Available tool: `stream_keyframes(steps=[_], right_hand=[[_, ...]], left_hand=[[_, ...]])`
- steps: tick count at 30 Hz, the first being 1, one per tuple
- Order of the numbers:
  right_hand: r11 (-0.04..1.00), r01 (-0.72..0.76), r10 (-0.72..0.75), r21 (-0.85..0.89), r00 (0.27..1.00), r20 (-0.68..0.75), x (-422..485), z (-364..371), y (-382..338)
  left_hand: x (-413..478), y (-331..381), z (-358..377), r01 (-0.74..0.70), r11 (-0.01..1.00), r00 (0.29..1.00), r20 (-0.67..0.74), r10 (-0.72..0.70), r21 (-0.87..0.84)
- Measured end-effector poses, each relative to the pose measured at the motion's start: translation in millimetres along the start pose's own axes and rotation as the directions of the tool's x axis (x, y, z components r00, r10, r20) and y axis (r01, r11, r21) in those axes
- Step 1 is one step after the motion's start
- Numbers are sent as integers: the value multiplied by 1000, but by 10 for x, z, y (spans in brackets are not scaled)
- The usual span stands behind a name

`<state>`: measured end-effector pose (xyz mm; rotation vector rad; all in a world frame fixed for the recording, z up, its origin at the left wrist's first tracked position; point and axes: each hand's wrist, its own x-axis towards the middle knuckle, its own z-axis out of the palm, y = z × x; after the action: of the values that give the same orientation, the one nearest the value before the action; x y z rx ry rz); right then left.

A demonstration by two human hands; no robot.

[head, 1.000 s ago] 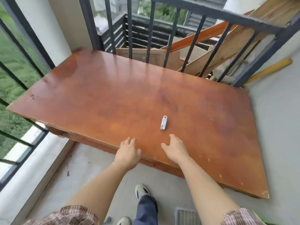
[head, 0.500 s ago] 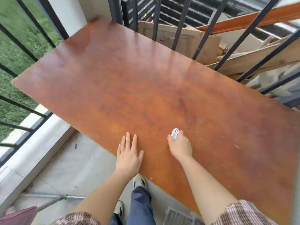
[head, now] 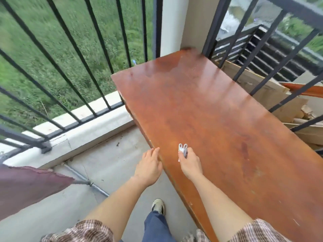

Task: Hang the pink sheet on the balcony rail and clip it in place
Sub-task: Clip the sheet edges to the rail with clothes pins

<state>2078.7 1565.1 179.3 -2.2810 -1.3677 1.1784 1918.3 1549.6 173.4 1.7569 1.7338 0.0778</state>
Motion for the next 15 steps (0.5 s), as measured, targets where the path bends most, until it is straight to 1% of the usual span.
stream_keyframes(steps=[3,5,7,11,13,15], right_hand=[[989,145,-142,-20,985,97,-168,365,-453],[970,236,-224,-58,960,170,-359,707,-781],[952,294,-270,-85,938,218,-462,950,-991],[876,463,-395,-137,850,349,-1017,1667,-1633],[845,517,-436,-134,812,387,-1359,2077,-1951],[794,594,-484,-129,747,456,-1695,2550,-2241]], left_hand=[[-245,-470,-317,116,990,985,-122,-126,-86],[-502,-886,-549,193,972,956,-199,-218,-137],[-672,-1185,-738,229,962,929,-262,-261,-147],[-1374,-2053,-1203,337,908,824,-388,-412,-248],[-1768,-2506,-1414,355,880,775,-427,-465,-315],[-2207,-2946,-1635,360,846,727,-450,-518,-393]])
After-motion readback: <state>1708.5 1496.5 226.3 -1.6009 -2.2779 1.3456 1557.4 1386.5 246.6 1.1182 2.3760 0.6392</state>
